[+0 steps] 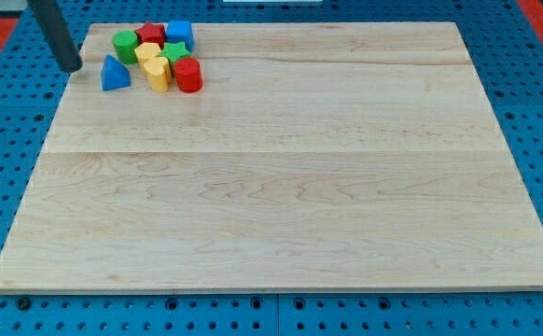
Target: Move the yellow heart towards center side of board
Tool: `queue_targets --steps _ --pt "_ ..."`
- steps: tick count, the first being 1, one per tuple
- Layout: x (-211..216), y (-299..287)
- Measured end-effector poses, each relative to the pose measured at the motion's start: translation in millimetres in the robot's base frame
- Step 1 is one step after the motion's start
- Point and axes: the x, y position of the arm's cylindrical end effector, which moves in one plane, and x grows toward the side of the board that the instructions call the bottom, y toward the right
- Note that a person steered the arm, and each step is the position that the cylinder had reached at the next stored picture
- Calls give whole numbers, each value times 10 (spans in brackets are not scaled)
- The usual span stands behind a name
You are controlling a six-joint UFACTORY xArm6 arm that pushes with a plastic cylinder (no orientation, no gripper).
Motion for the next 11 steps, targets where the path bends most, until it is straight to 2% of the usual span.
queue_targets --steps 1,2,3,4,5,6,7,8,10,11 --pt "-145 0" --pt "-19 207" --pt "188 731" --pt "199 1072" --pt "180 1158" --pt "358 1515" --pt "364 1906" --pt "240 1920" --pt "258 3129" --pt "207 3221"
